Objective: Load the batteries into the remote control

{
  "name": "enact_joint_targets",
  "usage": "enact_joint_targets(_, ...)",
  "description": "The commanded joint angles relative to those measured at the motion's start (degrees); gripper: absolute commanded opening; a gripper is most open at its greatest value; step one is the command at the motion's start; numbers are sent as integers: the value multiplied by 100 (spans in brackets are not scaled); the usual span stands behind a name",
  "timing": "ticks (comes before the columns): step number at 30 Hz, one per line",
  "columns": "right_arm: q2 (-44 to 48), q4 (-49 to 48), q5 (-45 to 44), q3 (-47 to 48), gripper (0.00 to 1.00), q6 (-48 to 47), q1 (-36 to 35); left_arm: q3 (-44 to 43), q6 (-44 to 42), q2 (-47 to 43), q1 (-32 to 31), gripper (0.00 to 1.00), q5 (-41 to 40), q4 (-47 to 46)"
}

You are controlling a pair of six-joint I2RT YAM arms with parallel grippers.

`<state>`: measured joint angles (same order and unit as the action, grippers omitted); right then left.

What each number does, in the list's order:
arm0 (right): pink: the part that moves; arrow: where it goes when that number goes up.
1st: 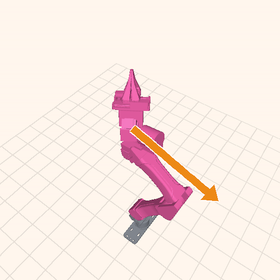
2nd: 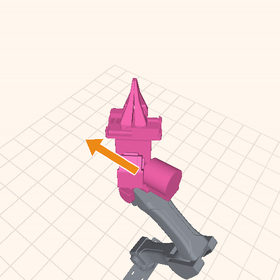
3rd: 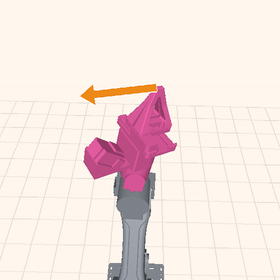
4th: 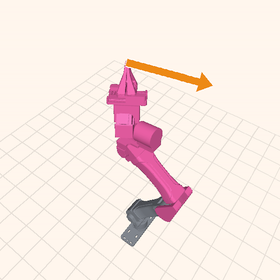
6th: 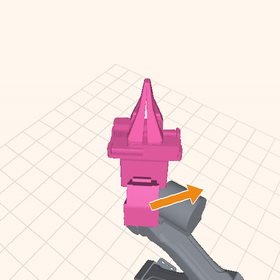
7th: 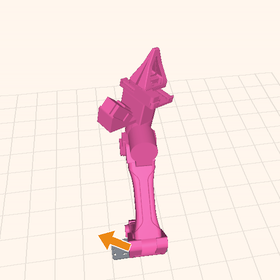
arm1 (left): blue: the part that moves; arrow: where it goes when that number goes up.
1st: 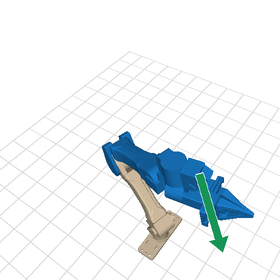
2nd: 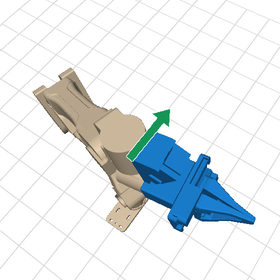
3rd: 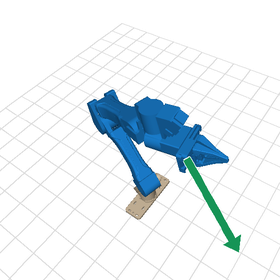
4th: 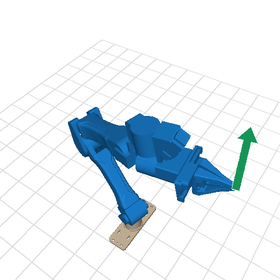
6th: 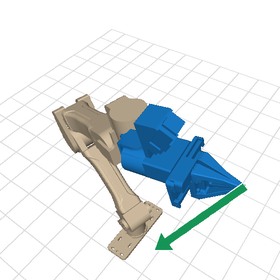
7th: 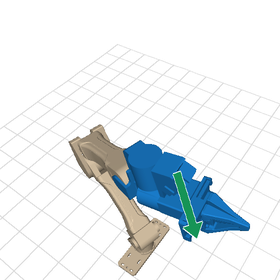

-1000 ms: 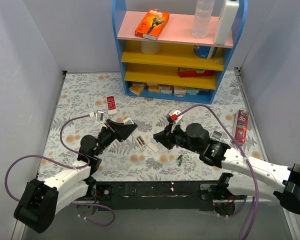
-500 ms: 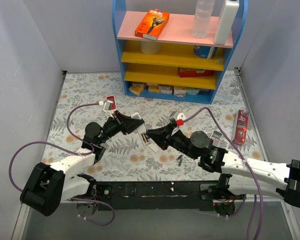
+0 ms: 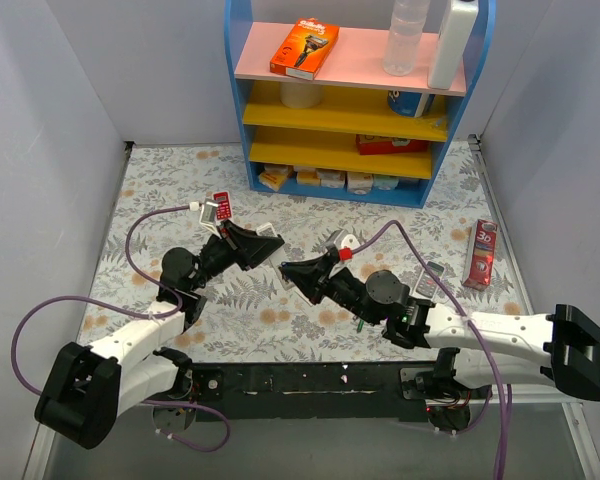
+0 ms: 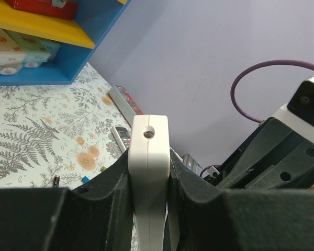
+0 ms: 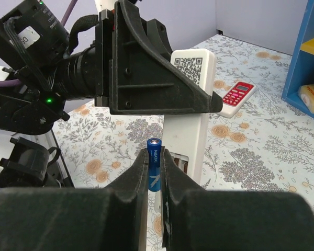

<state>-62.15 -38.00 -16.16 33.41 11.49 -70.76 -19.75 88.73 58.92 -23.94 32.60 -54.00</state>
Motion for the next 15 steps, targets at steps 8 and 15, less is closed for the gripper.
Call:
enact_joint_targets(8, -289, -928, -660, -89, 1, -138, -166, -108, -5, -73, 30, 0, 203, -128)
enact_joint_targets(15, -447, -1034, -704, -133, 1, -6, -184, -38, 118, -143, 21, 0, 142, -190)
